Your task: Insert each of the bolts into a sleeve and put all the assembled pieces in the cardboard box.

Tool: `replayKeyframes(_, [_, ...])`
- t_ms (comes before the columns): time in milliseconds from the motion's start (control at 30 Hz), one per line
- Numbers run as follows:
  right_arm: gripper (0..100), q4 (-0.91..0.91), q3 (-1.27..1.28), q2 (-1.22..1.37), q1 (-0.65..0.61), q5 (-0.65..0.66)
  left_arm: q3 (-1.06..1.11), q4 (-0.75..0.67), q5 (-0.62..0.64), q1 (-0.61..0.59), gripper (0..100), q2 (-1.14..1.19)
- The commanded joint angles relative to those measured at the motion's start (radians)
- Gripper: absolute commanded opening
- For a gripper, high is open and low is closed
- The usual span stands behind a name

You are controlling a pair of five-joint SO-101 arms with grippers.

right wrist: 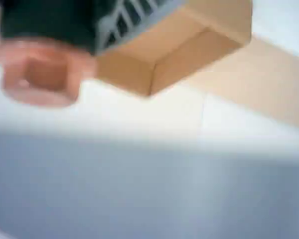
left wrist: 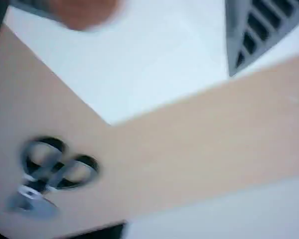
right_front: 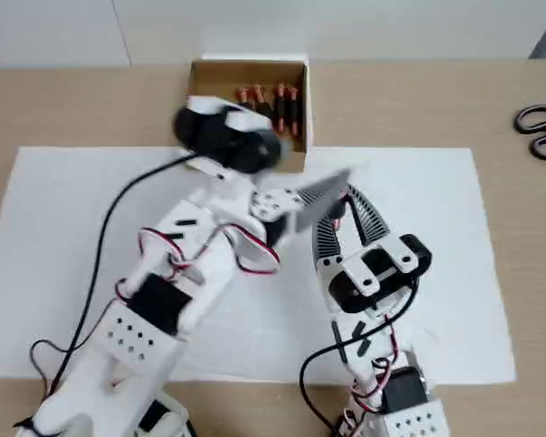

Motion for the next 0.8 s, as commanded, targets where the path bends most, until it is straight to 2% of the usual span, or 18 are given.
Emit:
replayKeyframes(0, [0.5,0.027,0.006,-0.013,-0.002,-0.012,-0.054,-0.014,-0.074,-0.02,29,-0.02])
replayKeyframes(167, [0.5,0.191,0.002,-0.015,0.001,-0.012,-0.067,-0.011,-0.103,-0.06,26,-0.13])
replayKeyframes(267, [0.4,0.203,-0.025,-0.01,0.025,-0.008,-0.002,-0.012,-0.123,-0.1,15,-0.222])
replayKeyframes(400, [0.4,0.286,-0.049,-0.01,0.156,-0.008,0.182,-0.014,-0.204,-0.14,0,-0.338])
replayKeyframes(467, [0.4,0.372,-0.107,-0.012,0.203,-0.014,0.283,-0.021,-0.207,-0.163,1,-0.41])
replayKeyframes(567, [0.3,0.467,-0.302,-0.005,0.191,-0.014,0.426,-0.094,-0.189,-0.206,1,-0.531])
replayKeyframes(767, [0.3,0.506,-0.43,0.209,0.232,-0.012,0.716,-0.318,-0.187,-0.313,1,-0.752])
